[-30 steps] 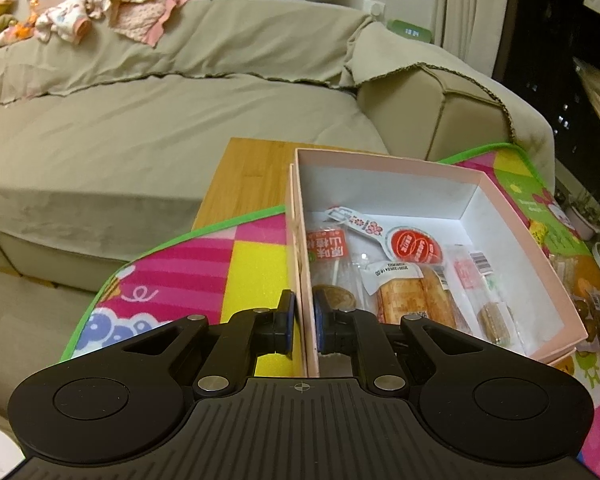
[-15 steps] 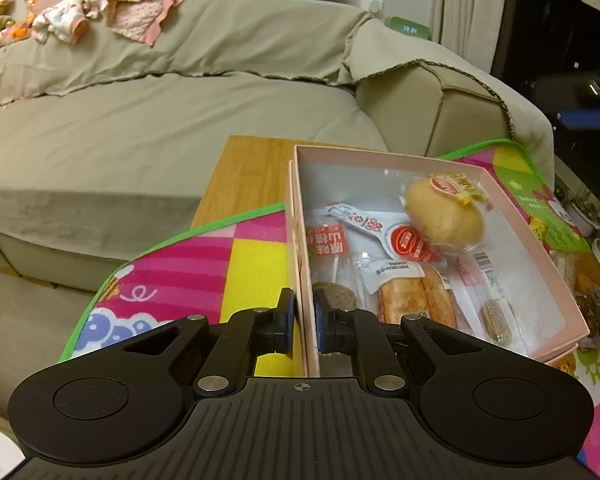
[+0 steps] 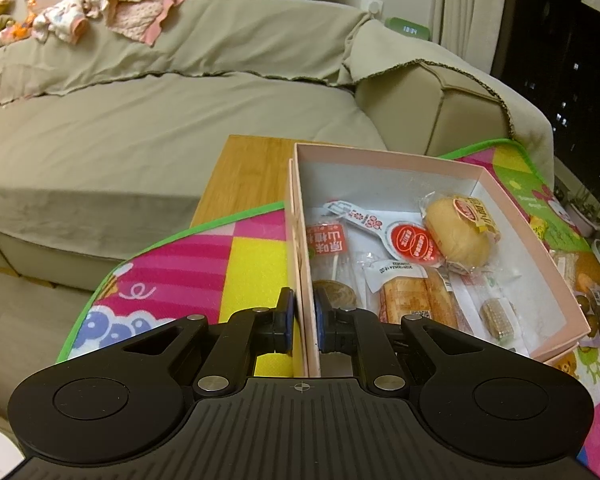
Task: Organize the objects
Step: 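Grasp the clear barcode packet of brown snack with the right gripper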
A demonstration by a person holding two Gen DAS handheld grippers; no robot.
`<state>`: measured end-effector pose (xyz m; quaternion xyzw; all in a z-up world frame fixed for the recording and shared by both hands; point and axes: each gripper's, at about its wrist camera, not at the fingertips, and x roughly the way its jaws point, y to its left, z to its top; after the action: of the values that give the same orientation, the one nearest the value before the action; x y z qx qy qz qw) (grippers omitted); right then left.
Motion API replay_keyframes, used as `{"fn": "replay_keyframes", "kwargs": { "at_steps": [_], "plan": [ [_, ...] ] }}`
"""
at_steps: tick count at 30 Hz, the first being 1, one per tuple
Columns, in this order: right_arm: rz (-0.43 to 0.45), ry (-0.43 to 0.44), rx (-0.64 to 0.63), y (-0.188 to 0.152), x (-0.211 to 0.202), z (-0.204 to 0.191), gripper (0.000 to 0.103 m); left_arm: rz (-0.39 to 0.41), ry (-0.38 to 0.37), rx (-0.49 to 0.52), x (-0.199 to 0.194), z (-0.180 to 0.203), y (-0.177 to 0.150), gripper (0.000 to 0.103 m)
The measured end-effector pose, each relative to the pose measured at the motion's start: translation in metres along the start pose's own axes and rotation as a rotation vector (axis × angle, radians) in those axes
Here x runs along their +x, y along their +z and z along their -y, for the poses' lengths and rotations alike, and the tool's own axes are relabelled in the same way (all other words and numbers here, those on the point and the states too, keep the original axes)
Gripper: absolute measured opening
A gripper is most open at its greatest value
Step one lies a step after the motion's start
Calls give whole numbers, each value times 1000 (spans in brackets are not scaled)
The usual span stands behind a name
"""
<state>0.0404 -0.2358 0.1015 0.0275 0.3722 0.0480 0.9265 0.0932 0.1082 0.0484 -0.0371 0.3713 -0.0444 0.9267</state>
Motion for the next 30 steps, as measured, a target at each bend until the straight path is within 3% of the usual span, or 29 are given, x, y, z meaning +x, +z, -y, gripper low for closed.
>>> {"fn": "replay_keyframes", "kwargs": {
  "at_steps": [5,12,17,21,24,26,30],
  "plan": [
    [-49,-51,-25,-27,5,7,79,-3,0,1,0,0,-1,12],
    [-125,-52,-10,-56,21,6,83,-5,0,2,1,1,-4,12],
    [-122,-116,-42,-70,20,10,84,-4,1,3,0,1,-5,12],
    [-93,-125,26,-70,14,27,84,-6,3,2,1,2,-4,12],
    [-86,-135,100,-67,18,41,72,-10,5,5,2,2,-4,12],
    [-108,-135,138,-67,25,48,58,-12,3,3,1,1,-4,12],
    [-116,-121,84,-70,25,40,47,-12,5,4,1,0,-4,12]
  ]
}}
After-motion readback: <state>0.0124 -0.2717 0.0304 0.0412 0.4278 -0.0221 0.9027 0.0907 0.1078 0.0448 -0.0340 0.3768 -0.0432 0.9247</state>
